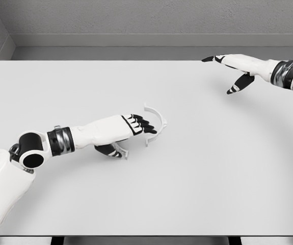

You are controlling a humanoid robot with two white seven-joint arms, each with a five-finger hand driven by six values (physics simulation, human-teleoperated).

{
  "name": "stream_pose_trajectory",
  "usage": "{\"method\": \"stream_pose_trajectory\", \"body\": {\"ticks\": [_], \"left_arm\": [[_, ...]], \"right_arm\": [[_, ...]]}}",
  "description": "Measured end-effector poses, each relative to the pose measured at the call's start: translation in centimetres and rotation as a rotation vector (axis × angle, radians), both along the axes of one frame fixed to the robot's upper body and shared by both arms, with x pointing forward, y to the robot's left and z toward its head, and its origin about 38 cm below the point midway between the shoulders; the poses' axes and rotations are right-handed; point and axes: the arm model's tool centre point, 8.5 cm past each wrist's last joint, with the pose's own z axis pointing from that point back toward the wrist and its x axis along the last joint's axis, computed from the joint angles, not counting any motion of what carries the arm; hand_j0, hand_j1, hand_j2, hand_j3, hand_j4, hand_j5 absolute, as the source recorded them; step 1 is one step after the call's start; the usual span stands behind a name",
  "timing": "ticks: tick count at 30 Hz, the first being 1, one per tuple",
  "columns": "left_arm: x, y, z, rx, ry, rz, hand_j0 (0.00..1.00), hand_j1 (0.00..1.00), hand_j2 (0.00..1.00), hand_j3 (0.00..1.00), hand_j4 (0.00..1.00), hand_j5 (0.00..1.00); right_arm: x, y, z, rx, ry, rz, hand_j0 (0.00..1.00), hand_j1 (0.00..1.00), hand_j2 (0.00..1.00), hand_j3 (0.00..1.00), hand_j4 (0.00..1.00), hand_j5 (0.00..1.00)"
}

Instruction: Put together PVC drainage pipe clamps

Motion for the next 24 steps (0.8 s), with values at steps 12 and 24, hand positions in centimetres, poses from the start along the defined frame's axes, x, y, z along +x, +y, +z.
{"method": "stream_pose_trajectory", "body": {"ticks": [12, 24], "left_arm": [[0.28, 0.16, -0.73, 0.014, 0.016, 0.011, 1.0, 1.0, 1.0, 1.0, 1.0, 1.0], [0.85, 0.39, -0.82, 0.018, 0.02, 0.025, 1.0, 1.0, 1.0, 1.0, 1.0, 1.0]], "right_arm": [[0.0, 0.0, 0.0, 0.0, 0.0, 0.0, 1.0, 1.0, 1.0, 1.0, 1.0, 1.0], [0.0, 0.0, 0.0, 0.0, 0.0, 0.0, 1.0, 1.0, 1.0, 1.0, 1.0, 1.0]]}}
